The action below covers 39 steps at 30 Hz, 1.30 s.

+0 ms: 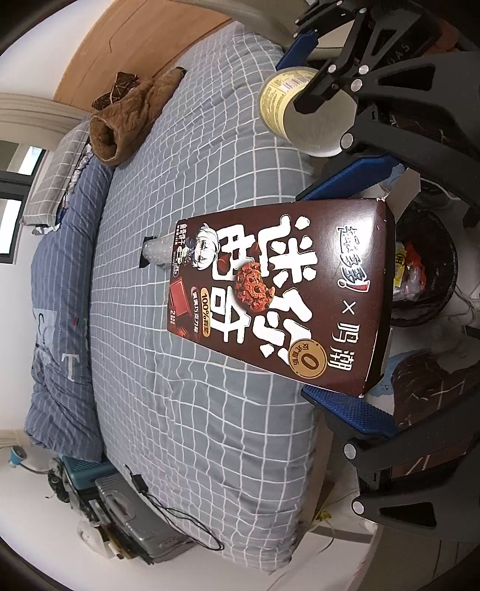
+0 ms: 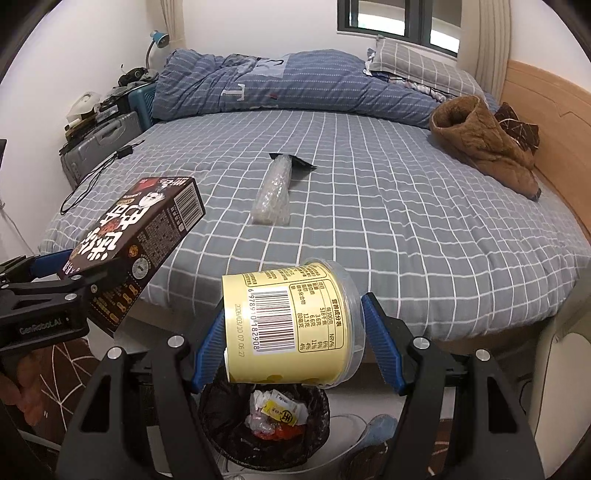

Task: Collect trash
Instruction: 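Carry the brown box and yellow cup with both tools down to the bin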

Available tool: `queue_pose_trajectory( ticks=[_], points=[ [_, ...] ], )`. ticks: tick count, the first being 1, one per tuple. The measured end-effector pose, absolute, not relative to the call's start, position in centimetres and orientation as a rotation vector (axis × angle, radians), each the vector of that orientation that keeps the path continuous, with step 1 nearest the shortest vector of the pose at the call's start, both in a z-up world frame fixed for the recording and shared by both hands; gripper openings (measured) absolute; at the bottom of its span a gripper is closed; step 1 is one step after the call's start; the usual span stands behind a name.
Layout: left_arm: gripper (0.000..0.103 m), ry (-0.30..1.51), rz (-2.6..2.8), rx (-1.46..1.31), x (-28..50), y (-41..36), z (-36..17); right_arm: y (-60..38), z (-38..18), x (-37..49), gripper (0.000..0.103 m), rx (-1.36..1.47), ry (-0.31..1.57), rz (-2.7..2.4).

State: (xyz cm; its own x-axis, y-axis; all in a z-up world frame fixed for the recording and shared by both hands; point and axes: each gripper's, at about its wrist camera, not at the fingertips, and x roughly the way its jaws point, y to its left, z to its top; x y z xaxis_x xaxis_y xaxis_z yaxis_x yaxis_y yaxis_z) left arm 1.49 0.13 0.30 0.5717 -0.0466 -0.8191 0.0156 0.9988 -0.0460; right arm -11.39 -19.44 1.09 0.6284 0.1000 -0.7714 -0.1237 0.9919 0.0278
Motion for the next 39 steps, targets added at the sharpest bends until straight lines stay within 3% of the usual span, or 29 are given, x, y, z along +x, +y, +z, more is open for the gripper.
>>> queue_pose_trajectory(
  ticks=[18, 39],
  points=[
    [0.091, 1.035, -0.074, -0.072, -4.8, -0.2, -3.2, -19.0, -3.1, -16.8, 0.066, -0.009, 0.961, 0.118],
    [0.091, 1.157, -0.081, -0.057, -7.1, -1.2, -12.2, -20.8, -10.9, -18.9, 0.066, -0.002, 1.091, 0.047]
  ],
)
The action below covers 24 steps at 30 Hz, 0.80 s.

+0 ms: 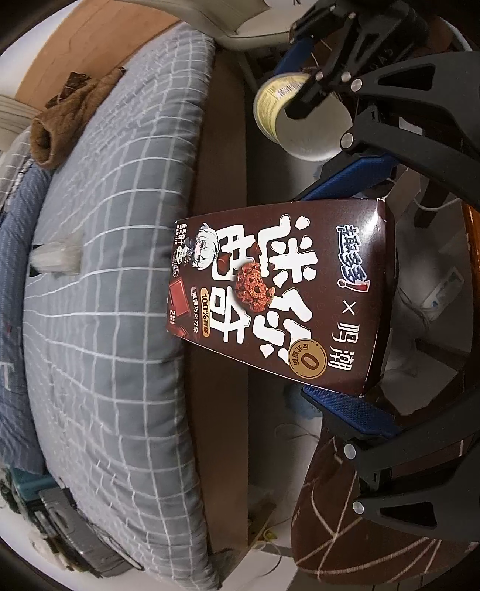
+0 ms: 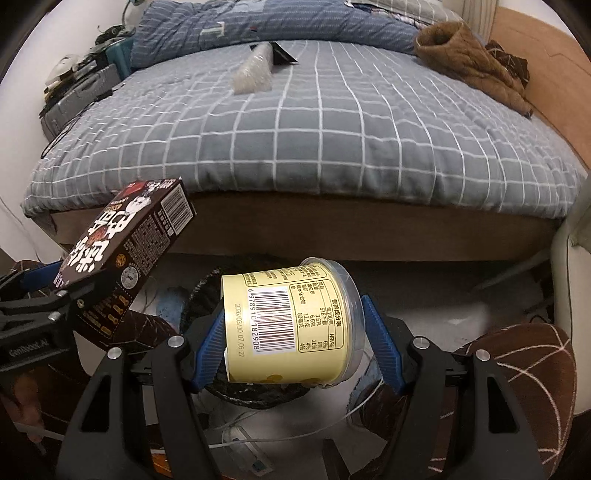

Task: Collect trash
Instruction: 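Carry the brown box and yellow cup with both tools down to the bin, then open the left tool over the bin while the right tool releases the yellow cup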

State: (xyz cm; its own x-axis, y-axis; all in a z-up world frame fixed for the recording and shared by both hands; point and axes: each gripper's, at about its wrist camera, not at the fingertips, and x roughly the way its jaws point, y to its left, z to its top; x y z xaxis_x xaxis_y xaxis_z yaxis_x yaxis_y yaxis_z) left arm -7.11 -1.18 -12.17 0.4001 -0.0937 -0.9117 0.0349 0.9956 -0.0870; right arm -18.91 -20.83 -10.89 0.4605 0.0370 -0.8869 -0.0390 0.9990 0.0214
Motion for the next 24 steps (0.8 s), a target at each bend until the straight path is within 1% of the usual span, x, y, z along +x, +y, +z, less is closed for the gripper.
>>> queue_pose_trajectory(
  ticks=[14, 19, 24],
  points=[
    [0.092, 1.238, -0.142, -0.054, -5.3, -4.0, -16.5, -22.9, -12.5, -17.7, 0.066, 0.005, 1.122, 0.002],
    [0.096, 1.243, -0.127, -0.061, -5.1, -3.6, -17.0, -22.2, -12.9, -17.1, 0.066, -0.005, 1.131, 0.015],
    [0.097, 1.222, -0.112, -0.051, -5.1, -2.1, -16.2, -20.7, -13.3, -16.2, 0.066, -0.013, 1.14, 0.046]
  ],
)
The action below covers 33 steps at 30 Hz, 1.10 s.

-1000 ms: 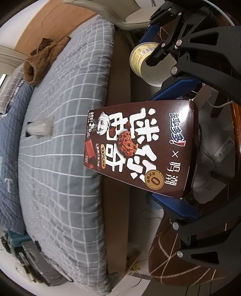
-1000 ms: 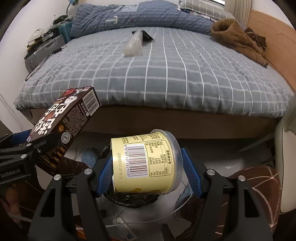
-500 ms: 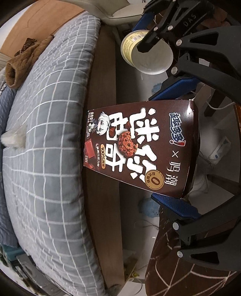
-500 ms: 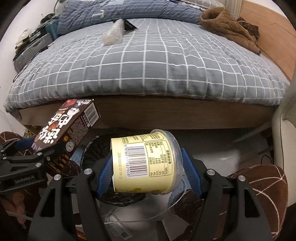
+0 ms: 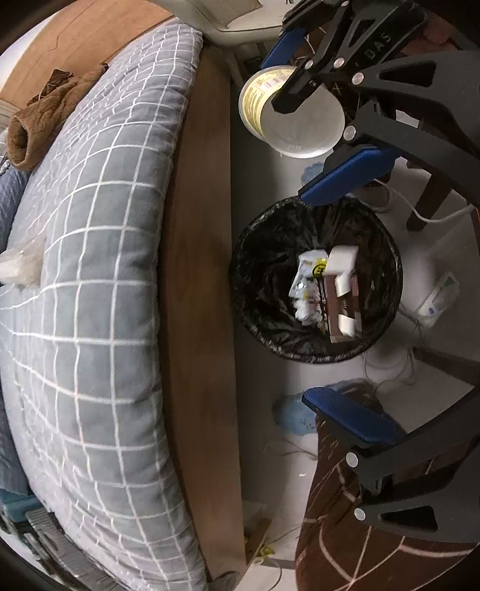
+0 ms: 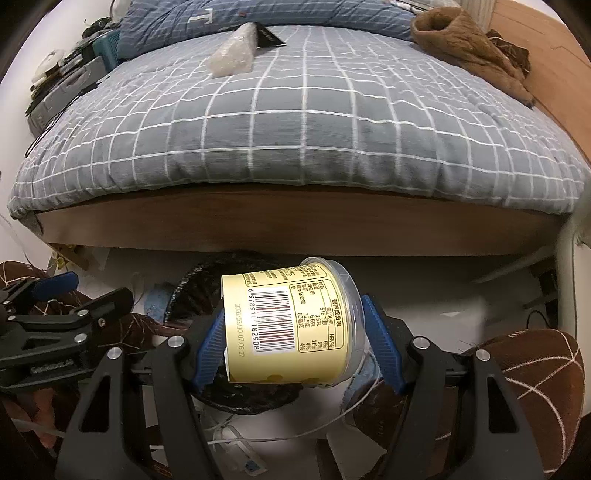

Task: Collect trash
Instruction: 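Open the left tool over the bin while the right tool releases the yellow cup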

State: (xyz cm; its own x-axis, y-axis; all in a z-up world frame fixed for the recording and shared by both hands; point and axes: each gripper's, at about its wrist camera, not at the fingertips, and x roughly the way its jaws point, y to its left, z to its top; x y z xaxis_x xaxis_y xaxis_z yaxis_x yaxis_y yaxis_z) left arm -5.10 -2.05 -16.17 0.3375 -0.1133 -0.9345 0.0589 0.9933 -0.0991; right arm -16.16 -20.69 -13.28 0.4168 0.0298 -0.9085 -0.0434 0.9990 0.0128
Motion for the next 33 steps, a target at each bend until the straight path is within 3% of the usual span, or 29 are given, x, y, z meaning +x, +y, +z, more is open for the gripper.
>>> queue_pose_trajectory(
  ticks=[27, 33],
  points=[
    [0.097, 1.206, -0.022, -0.092, -5.0, 4.8, -15.3, -12.2, -15.5, -12.5, 0.067, -0.102, 1.208, 0.163],
    [0.097, 1.203, -0.013, -0.098, -4.8, 5.1, -15.4, -12.5, -15.2, -12.3, 0.083, -0.104, 1.182, 0.146]
  ],
)
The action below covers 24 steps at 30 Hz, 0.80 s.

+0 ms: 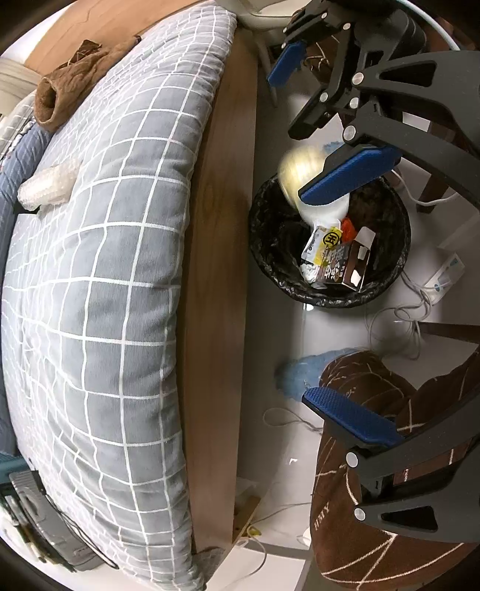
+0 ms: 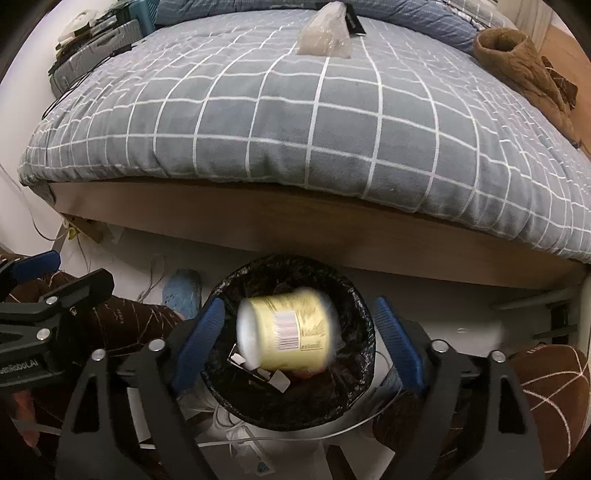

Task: Collect trash
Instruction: 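Open the left tool over the bin while the right tool releases the yellow cup, then move both open tools back up over the bubble wrap on the bed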

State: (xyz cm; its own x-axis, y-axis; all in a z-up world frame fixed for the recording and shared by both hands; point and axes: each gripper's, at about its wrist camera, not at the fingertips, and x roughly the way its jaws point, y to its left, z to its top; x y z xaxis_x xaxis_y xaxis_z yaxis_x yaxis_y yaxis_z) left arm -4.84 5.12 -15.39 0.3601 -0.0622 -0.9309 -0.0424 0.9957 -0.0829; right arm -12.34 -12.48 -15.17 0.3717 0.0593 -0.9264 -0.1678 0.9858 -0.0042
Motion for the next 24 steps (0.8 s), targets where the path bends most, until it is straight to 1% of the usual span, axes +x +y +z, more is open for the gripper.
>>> queue_pose_trajectory(
  ticks=[2, 9, 24],
  points=[
    [0.097, 1.201, -0.012, -0.096, -4.8, 5.0, -15.3, -12.8, -14.8, -12.3, 0.087, -0.1, 1.174, 0.137],
    [0.097, 1.171, -0.019, -0.088, -4.4, 4.3, -13.7, -14.7, -12.5, -11.9, 0.094, -0.086, 1.111, 0.094],
    [0.097, 1.075, -0.05, -0.078, -1.7, 1.7, -8.6, -19.5, -6.6, -9.2, 0.095, -0.043, 0.98, 0.006]
  ],
)
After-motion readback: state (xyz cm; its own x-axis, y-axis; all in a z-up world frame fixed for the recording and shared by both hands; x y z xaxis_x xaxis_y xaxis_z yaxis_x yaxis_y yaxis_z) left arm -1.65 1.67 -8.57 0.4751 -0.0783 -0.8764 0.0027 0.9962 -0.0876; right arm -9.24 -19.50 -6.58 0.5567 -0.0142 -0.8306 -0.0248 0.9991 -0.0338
